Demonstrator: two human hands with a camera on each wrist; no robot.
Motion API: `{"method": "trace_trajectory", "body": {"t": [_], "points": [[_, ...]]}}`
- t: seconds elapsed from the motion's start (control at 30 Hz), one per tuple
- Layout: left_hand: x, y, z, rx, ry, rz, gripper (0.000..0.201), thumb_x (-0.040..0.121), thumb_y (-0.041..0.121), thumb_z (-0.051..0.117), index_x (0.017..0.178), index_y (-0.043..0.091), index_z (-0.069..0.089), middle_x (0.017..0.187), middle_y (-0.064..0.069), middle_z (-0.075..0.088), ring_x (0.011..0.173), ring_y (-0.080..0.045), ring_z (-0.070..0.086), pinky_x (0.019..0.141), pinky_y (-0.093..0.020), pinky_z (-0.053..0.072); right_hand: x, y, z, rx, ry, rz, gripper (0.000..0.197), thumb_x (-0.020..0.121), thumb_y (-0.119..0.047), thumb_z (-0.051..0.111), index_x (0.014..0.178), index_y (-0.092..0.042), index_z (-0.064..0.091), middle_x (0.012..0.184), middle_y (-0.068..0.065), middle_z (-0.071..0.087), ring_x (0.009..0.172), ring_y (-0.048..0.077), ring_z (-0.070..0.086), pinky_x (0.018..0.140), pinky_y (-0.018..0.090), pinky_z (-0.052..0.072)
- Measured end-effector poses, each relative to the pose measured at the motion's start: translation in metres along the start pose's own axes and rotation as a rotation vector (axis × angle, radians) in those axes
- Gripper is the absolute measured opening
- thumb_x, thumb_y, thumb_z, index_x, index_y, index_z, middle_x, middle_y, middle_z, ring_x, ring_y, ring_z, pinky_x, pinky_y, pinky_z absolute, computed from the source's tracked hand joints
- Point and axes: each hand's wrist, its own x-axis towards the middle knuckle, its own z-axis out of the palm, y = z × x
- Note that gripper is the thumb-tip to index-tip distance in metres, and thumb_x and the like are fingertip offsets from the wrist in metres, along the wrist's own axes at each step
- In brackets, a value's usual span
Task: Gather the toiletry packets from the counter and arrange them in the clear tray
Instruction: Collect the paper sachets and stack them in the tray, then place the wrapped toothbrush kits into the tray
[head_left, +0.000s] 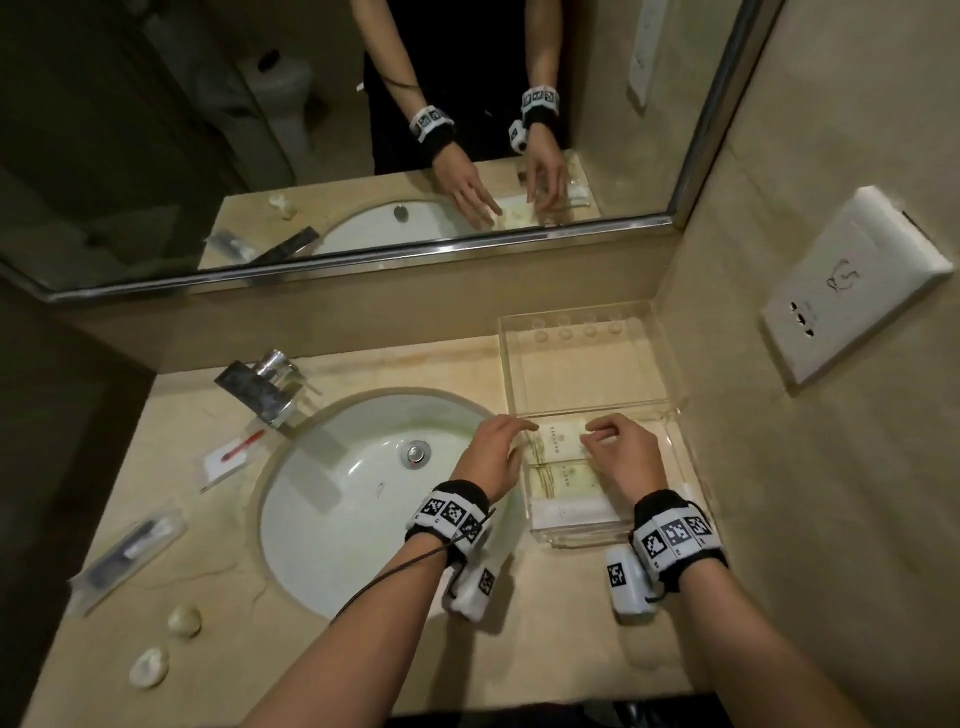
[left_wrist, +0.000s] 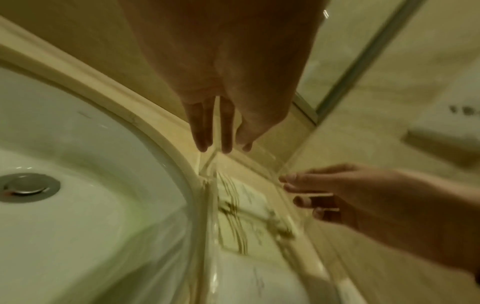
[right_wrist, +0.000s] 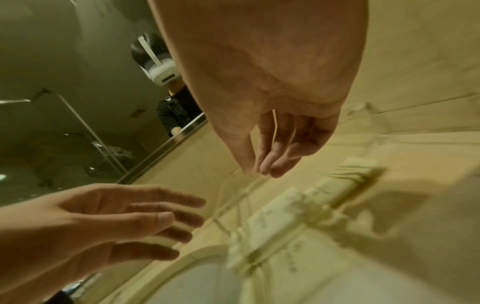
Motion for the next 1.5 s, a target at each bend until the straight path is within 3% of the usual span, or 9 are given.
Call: {"method": "trace_trajectory", "body": {"t": [0.1, 0.2, 0.43, 0.7, 0.8, 0.93, 1.07, 1.3, 1.5], "points": [[-0.015, -0.016, -0.028, -0.157, 0.112, -0.115, 0.024, 0.094, 0.013, 0.049, 0.112, 0.019, 0.063, 0.109, -0.002, 0.063, 0.098, -0.013, 0.057, 0.089, -0.028, 0.050, -0.005, -0.036, 0.015, 0.073, -0.059, -0.081, 0.010, 0.084, -0.021, 0.072, 0.094, -0.017, 0.071, 0.087, -0.003, 0.070, 0.080, 0.016, 0.066, 0.077, 0.035, 0.056], [-0.040, -0.042, -0.058, -0.225, 0.195, -0.236, 0.021, 0.093, 0.013, 0.050, 0.105, 0.018, 0.066, 0.102, 0.000, 0.068, 0.085, -0.009, 0.059, 0.075, -0.017, 0.045, -0.011, -0.078, 0.042, 0.105, -0.159, -0.180, 0.008, 0.085, -0.020, 0.072, 0.092, -0.017, 0.071, 0.085, -0.003, 0.071, 0.073, 0.012, 0.064, 0.073, 0.030, 0.053], [-0.128, -0.123, -0.122, -0.290, 0.376, -0.460, 0.019, 0.089, 0.012, 0.052, 0.095, 0.021, 0.067, 0.089, -0.001, 0.071, 0.079, -0.016, 0.064, 0.070, -0.020, 0.048, -0.042, -0.160, 0.145, 0.066, -0.453, -0.354, 0.004, 0.086, -0.017, 0.070, 0.089, -0.019, 0.070, 0.081, -0.006, 0.069, 0.067, 0.012, 0.060, 0.064, 0.016, 0.047], [-0.237, -0.212, -0.175, -0.347, 0.567, -0.727, 0.019, 0.090, 0.013, 0.052, 0.094, 0.023, 0.068, 0.087, 0.003, 0.067, 0.078, -0.014, 0.062, 0.073, -0.026, 0.052, -0.102, -0.234, 0.261, -0.065, -0.672, -0.500, 0.008, 0.087, -0.020, 0.069, 0.093, -0.016, 0.070, 0.084, -0.001, 0.070, 0.067, 0.008, 0.060, 0.065, 0.021, 0.048], [-0.269, -0.247, -0.190, -0.354, 0.623, -0.811, 0.017, 0.089, 0.012, 0.053, 0.093, 0.021, 0.068, 0.086, 0.005, 0.066, 0.074, -0.010, 0.060, 0.076, -0.029, 0.054, -0.113, -0.256, 0.305, -0.123, -0.718, -0.533, 0.013, 0.088, -0.019, 0.069, 0.099, -0.013, 0.068, 0.087, -0.001, 0.068, 0.072, 0.014, 0.062, 0.069, 0.024, 0.050], [-0.303, -0.291, -0.209, -0.315, 0.646, -0.897, 0.018, 0.084, 0.009, 0.059, 0.094, 0.022, 0.066, 0.094, -0.001, 0.068, 0.081, -0.015, 0.063, 0.083, -0.033, 0.055, -0.112, -0.278, 0.362, -0.272, -0.710, -0.578, 0.029, 0.085, -0.019, 0.072, 0.111, -0.009, 0.063, 0.106, 0.005, 0.067, 0.091, 0.024, 0.065, 0.085, 0.036, 0.053], [-0.319, -0.332, -0.225, -0.242, 0.613, -0.958, 0.032, 0.077, 0.005, 0.071, 0.105, 0.018, 0.064, 0.113, -0.004, 0.062, 0.105, -0.022, 0.060, 0.098, -0.037, 0.050, -0.096, -0.293, 0.399, -0.446, -0.631, -0.610, 0.046, 0.085, -0.017, 0.071, 0.128, -0.011, 0.056, 0.131, 0.010, 0.057, 0.117, 0.027, 0.057, 0.102, 0.039, 0.046], [-0.317, -0.370, -0.235, -0.175, 0.555, -0.891, 0.053, 0.080, 0.002, 0.068, 0.129, 0.014, 0.055, 0.139, -0.005, 0.048, 0.130, -0.023, 0.040, 0.111, -0.033, 0.034, -0.073, -0.311, 0.432, -0.645, -0.514, -0.627, 0.047, 0.088, -0.005, 0.059, 0.133, -0.010, 0.051, 0.138, 0.011, 0.053, 0.120, 0.032, 0.055, 0.103, 0.044, 0.046], [-0.316, -0.379, -0.232, -0.104, 0.479, -0.919, 0.053, 0.079, 0.005, 0.071, 0.128, 0.017, 0.056, 0.131, -0.004, 0.052, 0.126, -0.023, 0.040, 0.108, -0.034, 0.037, -0.072, -0.307, 0.440, -0.694, -0.461, -0.600, 0.038, 0.086, -0.021, 0.068, 0.122, -0.012, 0.057, 0.123, 0.010, 0.056, 0.109, 0.029, 0.057, 0.095, 0.040, 0.048]]}}
